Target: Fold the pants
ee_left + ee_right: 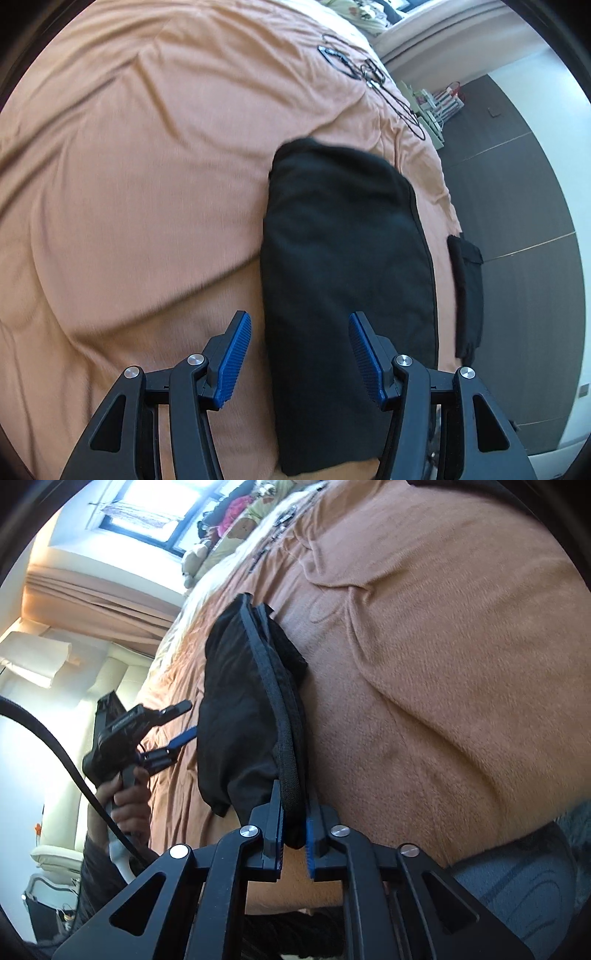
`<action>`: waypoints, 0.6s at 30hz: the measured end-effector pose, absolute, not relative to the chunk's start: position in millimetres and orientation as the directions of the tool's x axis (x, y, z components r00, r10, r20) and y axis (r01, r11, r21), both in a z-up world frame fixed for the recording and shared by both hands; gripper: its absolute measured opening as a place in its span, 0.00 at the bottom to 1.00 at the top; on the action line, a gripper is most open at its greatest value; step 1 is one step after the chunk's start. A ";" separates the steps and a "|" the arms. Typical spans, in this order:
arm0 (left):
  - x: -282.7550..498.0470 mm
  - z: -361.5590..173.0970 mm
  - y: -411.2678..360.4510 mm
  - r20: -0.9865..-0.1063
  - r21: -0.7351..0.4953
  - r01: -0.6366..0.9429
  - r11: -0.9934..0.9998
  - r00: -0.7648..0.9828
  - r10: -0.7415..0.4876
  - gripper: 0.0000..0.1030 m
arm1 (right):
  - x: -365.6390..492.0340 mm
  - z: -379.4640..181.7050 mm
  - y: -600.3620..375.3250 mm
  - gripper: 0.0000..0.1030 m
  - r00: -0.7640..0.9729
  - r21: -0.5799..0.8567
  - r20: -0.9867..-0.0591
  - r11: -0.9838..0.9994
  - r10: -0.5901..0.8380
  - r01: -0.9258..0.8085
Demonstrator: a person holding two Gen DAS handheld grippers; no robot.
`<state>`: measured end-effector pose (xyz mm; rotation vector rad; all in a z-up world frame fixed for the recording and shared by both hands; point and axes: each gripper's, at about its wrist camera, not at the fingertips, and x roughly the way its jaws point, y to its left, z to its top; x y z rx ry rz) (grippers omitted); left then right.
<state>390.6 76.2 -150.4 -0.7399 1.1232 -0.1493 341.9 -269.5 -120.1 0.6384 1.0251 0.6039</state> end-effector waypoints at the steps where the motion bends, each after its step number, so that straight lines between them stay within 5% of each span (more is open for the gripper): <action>1: 387.8 -151.9 75.4 -0.762 -0.609 -0.250 0.753 0.448 -0.468 0.56 | 342.1 -118.7 -271.4 0.10 0.391 0.729 -0.578 0.669 0.716 -0.147; 3: 383.3 -153.7 74.1 -0.758 -0.616 -0.250 0.747 0.447 -0.476 0.56 | 341.8 -110.8 -274.4 0.17 0.405 0.728 -0.568 0.667 0.717 -0.159; 5: 377.3 -156.3 72.9 -0.750 -0.630 -0.254 0.734 0.446 -0.489 0.56 | 343.2 -100.7 -278.1 0.37 0.430 0.715 -0.565 0.678 0.704 -0.172; 7: 372.5 -157.6 72.0 -0.746 -0.636 -0.258 0.727 0.446 -0.495 0.56 | 346.6 -92.7 -280.2 0.43 0.450 0.703 -0.560 0.687 0.695 -0.186; 18: 347.8 -172.2 66.0 -0.716 -0.683 -0.284 0.672 0.441 -0.542 0.54 | 401.2 -70.4 -253.7 0.43 0.434 0.616 -0.602 0.736 0.670 -0.282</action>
